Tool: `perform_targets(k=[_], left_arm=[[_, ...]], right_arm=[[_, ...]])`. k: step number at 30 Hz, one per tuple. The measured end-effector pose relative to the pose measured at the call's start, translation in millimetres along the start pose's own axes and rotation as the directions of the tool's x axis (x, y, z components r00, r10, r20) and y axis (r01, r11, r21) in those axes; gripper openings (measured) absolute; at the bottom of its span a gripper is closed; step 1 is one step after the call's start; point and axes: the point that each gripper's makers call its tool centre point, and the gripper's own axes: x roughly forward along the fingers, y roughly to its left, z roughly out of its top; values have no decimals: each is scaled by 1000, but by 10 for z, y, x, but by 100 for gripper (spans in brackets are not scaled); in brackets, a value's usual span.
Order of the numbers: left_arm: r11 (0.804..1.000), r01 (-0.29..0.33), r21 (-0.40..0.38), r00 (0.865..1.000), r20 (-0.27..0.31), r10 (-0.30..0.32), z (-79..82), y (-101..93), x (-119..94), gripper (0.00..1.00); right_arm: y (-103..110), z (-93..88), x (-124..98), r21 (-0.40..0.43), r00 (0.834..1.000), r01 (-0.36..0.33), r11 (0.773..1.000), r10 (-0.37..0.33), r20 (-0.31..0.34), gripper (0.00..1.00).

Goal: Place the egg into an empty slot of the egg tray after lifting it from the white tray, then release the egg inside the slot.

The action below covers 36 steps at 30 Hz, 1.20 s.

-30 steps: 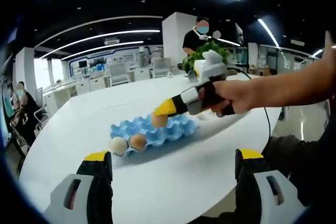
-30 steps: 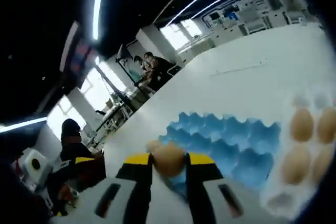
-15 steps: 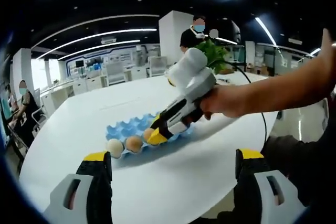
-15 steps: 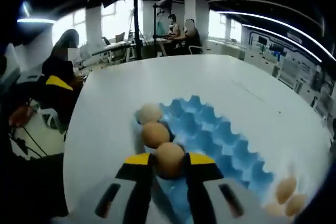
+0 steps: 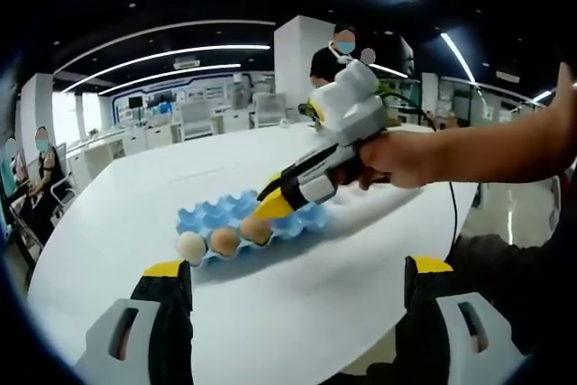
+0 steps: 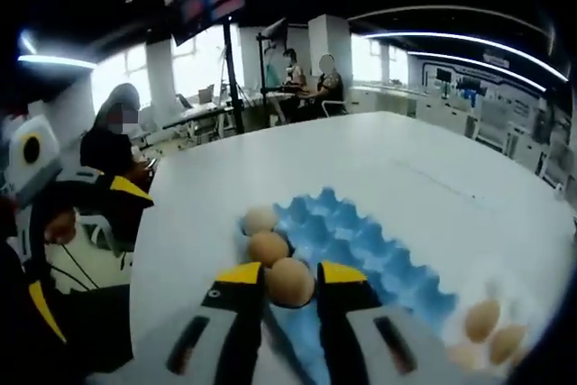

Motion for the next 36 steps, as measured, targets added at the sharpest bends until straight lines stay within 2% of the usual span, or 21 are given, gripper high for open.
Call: perform_targets(k=[4,7,10,13,16,18,23,28,32,36], left_arm=[[1000,16,21,1000,-8,-16,21,-38,34,100],[999,22,26,1000,-9,-22,29,-45,55,100],[999,24,26,1000,-9,-24,37,-42,91,100],[999,32,27,999,-10,-32,44,-63,140,100],[999,42,30,999,-10,-42,59,-103,181,100],[998,49,31,999,-9,-49,65,-132,202,100],[997,61,36,998,-15,-60,42,-155,224,100],[997,66,34,998,-19,-65,24,-148,225,100],[997,67,31,998,-16,-67,37,-143,234,100],[997,65,35,998,-16,-64,48,-147,239,100]], right_arm=[[-70,37,-130,11,999,-3,1000,3,41,23],[-161,36,-400,42,993,-19,999,14,113,23],[-225,-46,-624,48,990,-44,998,37,138,22],[-363,-177,-920,55,989,-34,998,26,146,21],[-555,-298,-1238,75,987,12,997,-24,160,21],[-730,-439,-1506,88,986,69,994,-81,147,21],[-1005,-754,-2007,128,975,178,976,-193,111,21],[-1169,-1039,-2328,139,960,266,954,-275,54,21],[-1211,-1110,-2430,152,952,295,943,-303,37,21],[-1256,-1226,-2438,96,950,311,945,-309,-36,21]])
